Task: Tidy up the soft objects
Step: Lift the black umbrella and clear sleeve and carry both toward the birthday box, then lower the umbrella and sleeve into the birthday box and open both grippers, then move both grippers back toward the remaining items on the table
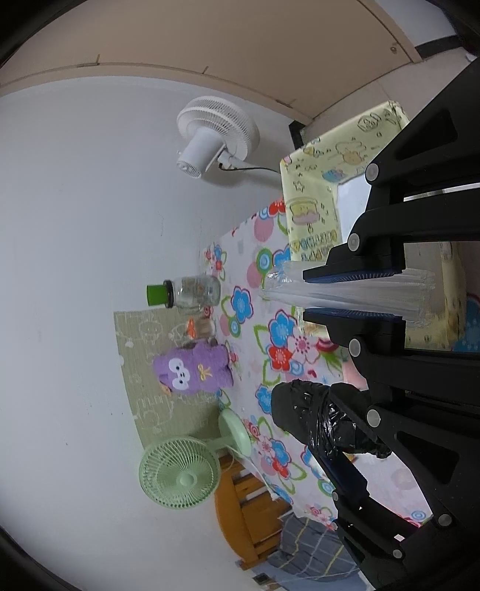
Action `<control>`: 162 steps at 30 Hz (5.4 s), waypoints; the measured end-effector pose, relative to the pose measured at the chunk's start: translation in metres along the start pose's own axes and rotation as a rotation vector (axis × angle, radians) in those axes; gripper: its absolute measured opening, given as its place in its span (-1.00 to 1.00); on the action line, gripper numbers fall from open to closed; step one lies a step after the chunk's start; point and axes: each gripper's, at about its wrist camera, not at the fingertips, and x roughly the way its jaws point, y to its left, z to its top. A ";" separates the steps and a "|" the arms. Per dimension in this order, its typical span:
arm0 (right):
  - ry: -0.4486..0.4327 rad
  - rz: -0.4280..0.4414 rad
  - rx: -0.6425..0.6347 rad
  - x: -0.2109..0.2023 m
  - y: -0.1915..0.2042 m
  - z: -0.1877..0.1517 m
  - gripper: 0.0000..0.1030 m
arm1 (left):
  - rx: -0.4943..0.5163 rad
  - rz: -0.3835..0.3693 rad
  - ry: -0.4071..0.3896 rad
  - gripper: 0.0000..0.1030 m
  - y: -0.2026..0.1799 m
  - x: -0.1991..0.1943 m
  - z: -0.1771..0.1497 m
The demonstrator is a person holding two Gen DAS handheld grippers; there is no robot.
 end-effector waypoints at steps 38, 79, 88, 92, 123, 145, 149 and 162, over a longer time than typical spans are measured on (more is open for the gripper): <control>0.073 -0.088 0.095 0.039 -0.079 -0.009 0.43 | 0.059 -0.085 0.082 0.76 -0.072 0.058 0.005; -0.021 -0.124 -0.010 -0.014 -0.010 -0.008 0.90 | 0.050 -0.060 0.020 0.99 -0.026 0.007 -0.004; -0.041 -0.114 -0.029 -0.025 0.011 -0.006 0.90 | 0.032 -0.055 -0.005 0.99 -0.007 -0.008 -0.004; -0.044 -0.106 -0.041 -0.029 0.021 -0.007 0.90 | 0.026 -0.049 -0.009 0.99 0.001 -0.013 -0.007; -0.050 0.001 -0.113 -0.028 0.107 -0.017 0.90 | -0.020 0.014 -0.005 0.69 0.074 -0.038 -0.026; 0.040 0.042 -0.153 0.022 0.137 -0.035 0.74 | -0.058 0.020 0.067 0.46 0.114 -0.003 -0.048; 0.069 0.048 -0.155 0.035 0.141 -0.040 0.70 | -0.067 0.022 0.094 0.41 0.119 0.007 -0.054; 0.145 0.045 -0.143 0.068 0.143 -0.051 0.55 | -0.084 0.025 0.165 0.23 0.129 0.037 -0.067</control>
